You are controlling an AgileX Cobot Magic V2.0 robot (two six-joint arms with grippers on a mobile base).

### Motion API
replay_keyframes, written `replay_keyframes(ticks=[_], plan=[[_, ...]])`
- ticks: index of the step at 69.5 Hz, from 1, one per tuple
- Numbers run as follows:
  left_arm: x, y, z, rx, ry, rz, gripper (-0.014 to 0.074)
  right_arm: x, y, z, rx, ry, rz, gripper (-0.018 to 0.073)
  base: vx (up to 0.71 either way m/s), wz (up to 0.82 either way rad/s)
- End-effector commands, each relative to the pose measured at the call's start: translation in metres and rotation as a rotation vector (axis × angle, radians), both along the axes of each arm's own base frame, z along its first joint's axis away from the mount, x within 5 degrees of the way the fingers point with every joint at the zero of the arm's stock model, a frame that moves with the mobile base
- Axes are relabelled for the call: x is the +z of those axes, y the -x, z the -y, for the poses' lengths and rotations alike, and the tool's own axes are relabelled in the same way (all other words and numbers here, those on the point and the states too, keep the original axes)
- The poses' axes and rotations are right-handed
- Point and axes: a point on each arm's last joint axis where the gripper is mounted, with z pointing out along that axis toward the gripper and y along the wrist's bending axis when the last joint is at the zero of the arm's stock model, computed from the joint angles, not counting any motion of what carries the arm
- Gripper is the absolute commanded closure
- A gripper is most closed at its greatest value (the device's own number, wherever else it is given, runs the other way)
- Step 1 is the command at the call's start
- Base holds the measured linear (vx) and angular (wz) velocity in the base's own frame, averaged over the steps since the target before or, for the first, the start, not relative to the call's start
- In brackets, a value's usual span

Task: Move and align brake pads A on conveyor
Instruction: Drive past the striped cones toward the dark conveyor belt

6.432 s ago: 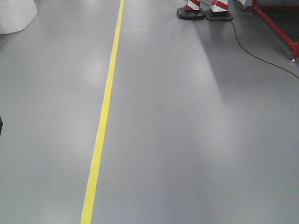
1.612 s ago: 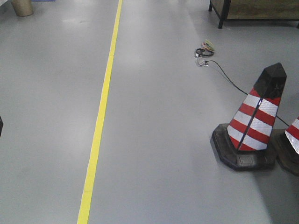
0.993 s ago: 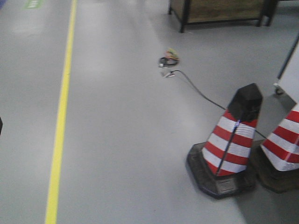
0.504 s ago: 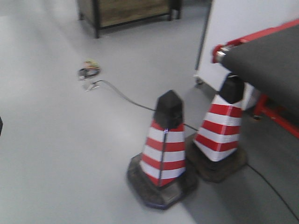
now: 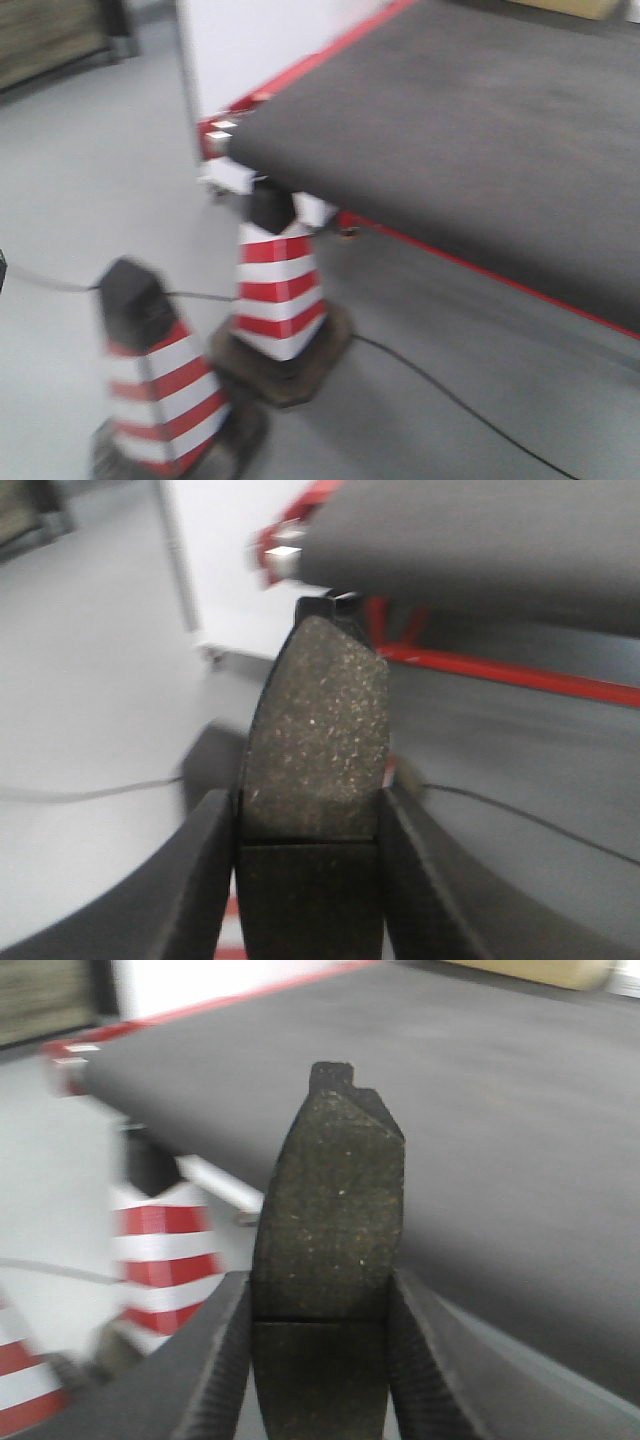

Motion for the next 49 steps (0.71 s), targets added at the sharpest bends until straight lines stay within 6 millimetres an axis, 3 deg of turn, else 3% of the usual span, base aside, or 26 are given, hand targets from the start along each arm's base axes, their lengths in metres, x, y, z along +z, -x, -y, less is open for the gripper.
replay_keyframes(ticks=[1,26,49], plan=[[0.0164,-0.0036,0.0003,0.009,0.030,0.110,0.0524,0.0183,-0.0017,0.0006,-0.006,0.008,0.122,0.0501,0.23,-0.90],[0.0163,-0.0038,0.0003,0.009,0.030,0.109,0.0524,0.0183,-0.0017,0.0006,-0.006,0.008,0.122,0.0501,0.22,-0.76],[0.0163,-0.0038,0.0003,0.009,0.030,0.109,0.0524,0.0183,-0.0017,0.0006,-0.006,0.008,0.122,0.0501,0.25,-0.22]])
